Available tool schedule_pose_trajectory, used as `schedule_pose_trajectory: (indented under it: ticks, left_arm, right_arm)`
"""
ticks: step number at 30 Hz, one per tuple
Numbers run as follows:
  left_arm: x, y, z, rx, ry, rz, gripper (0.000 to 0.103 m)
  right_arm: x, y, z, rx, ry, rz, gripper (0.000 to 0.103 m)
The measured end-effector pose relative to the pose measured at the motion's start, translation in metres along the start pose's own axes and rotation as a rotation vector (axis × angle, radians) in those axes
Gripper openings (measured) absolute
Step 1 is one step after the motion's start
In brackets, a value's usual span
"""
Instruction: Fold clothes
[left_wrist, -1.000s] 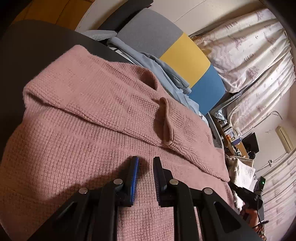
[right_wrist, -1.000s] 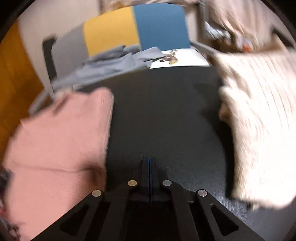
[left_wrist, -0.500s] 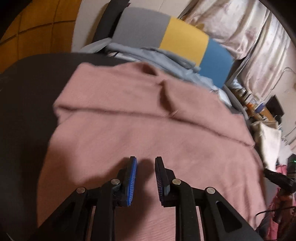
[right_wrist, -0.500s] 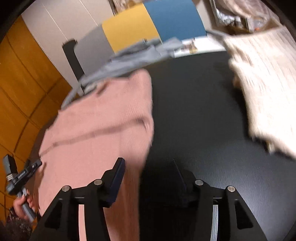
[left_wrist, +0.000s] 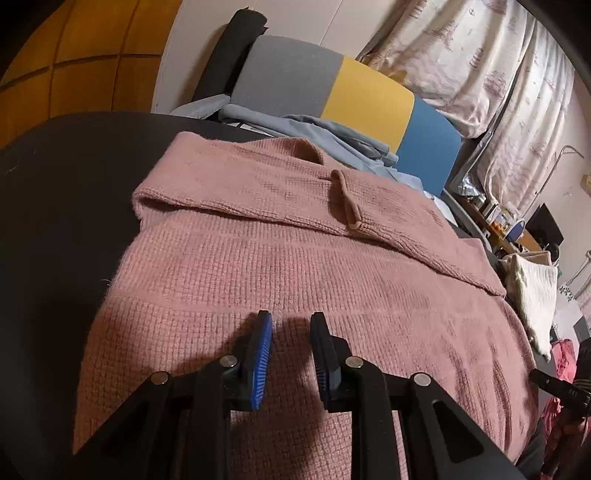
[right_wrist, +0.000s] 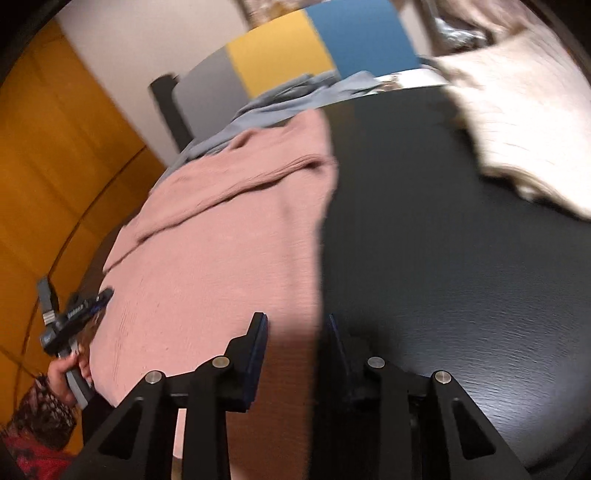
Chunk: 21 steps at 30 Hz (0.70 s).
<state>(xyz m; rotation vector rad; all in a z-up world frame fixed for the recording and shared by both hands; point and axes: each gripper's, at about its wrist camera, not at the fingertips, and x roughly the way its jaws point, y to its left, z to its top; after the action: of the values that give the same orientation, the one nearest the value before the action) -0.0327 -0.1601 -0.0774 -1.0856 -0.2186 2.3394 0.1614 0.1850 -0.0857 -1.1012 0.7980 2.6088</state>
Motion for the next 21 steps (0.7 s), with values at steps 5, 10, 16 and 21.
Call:
schedule_pose_trajectory:
  ticks: [5, 10, 16, 21]
  left_arm:
    - [-0.001, 0.005, -0.001, -0.024, -0.002, -0.02, 0.021]
    - [-0.001, -0.004, 0.002, 0.01, 0.026, 0.027, 0.021]
    - [-0.003, -0.012, 0.003, 0.046, 0.045, 0.058, 0.022]
    - [-0.003, -0.003, 0.008, -0.014, 0.061, 0.025, 0.022]
  right_arm:
    - [0.018, 0.02, 0.003, -0.026, 0.025, 0.037, 0.035]
    - [0.004, 0.034, 0.002, -0.214, 0.016, -0.219, 0.008]
    - [-0.007, 0.048, -0.002, -0.309, 0.018, -0.215, 0.007]
    - [-0.039, -0.004, 0.017, 0.084, -0.157, -0.012, 0.013]
